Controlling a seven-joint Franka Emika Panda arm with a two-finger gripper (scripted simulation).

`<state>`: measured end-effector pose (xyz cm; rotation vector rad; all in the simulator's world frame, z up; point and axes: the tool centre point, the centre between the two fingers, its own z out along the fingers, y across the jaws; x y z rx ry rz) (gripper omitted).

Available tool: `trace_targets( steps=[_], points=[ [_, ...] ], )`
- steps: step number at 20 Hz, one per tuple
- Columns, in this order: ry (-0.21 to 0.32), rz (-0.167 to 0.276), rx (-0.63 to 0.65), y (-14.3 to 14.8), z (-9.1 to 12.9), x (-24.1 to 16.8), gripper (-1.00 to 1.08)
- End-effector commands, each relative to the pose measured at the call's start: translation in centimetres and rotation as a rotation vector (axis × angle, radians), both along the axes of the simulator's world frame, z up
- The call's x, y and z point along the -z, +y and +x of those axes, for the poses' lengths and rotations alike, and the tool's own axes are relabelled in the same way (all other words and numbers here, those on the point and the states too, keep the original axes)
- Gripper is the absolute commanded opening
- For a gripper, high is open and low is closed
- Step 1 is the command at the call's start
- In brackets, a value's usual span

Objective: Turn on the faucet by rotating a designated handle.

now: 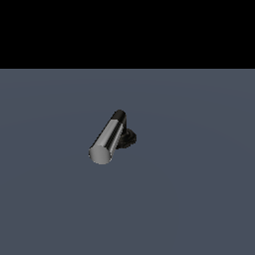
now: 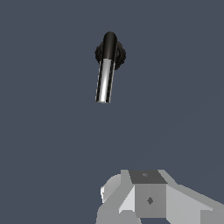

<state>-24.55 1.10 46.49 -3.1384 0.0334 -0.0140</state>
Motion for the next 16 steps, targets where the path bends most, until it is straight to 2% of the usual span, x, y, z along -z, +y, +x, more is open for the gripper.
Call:
trace_targets(
  steps=[1, 16],
  points=[
    [0.001, 0.0, 0.002, 0.4, 0.3, 1.5, -1.0],
    [0.004, -0.001, 0.012, 3.9, 3.4, 13.6, -1.0]
  ],
)
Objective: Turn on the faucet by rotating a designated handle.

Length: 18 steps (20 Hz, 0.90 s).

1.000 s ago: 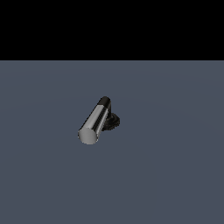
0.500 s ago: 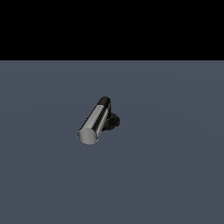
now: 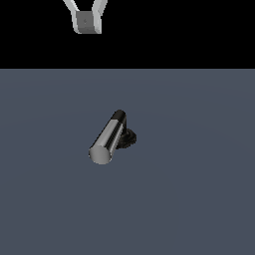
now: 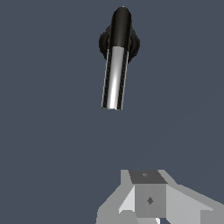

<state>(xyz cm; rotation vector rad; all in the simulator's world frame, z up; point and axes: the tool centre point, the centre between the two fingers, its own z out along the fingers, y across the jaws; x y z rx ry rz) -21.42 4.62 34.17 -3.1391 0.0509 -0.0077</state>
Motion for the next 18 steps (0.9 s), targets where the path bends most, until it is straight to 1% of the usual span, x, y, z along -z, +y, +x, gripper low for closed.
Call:
trace_targets(
  steps=[1, 18],
  points=[
    [0.0, 0.0, 0.002, 0.6, 0.5, 2.0, -1.0],
    [0.003, 0.002, 0.01, 4.3, 4.1, 14.7, -1.0]
  ],
)
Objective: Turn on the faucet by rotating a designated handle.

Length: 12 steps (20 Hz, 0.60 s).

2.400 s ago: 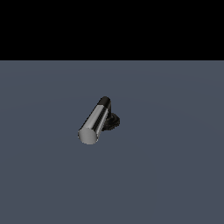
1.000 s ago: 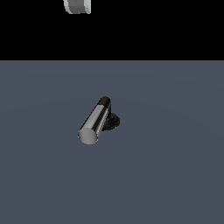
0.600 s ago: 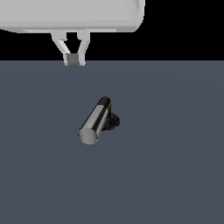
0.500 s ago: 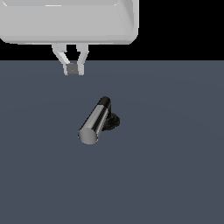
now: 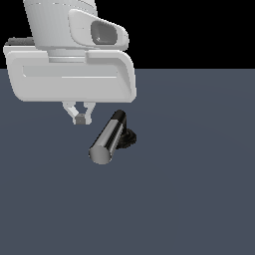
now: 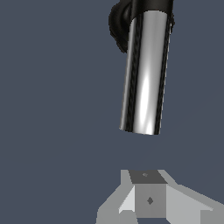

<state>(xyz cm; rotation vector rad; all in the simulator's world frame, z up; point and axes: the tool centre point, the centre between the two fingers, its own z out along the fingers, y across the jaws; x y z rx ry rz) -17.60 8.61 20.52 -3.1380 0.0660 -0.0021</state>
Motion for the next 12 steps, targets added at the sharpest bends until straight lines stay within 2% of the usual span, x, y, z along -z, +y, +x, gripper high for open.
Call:
trace_targets(
  steps=[1, 12],
  points=[
    [0.0, 0.001, 0.001, 0.5, 0.5, 1.8, -1.0],
    [0.001, 0.002, 0.006, 2.4, 2.6, 7.9, -1.0]
  ],
)
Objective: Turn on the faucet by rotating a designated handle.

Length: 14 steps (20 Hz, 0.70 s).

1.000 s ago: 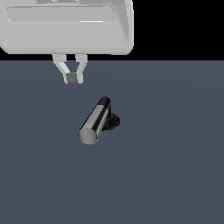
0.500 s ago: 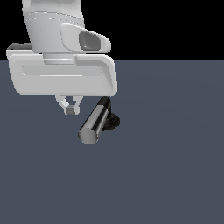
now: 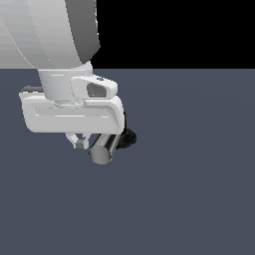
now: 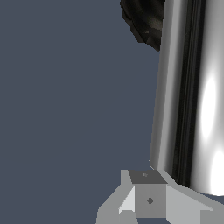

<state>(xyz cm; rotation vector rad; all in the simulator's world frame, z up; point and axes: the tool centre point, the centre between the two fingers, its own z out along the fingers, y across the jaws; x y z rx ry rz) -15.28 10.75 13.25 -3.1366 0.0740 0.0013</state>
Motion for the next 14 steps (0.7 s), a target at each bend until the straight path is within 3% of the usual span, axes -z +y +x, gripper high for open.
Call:
trace_targets(
  steps=[1, 14],
  points=[
    [-0.001, 0.0, 0.001, 0.3, 0.4, 1.1, -1.0],
    [-0.001, -0.004, 0.003, 0.8, 1.2, 3.0, -1.0]
  ],
)
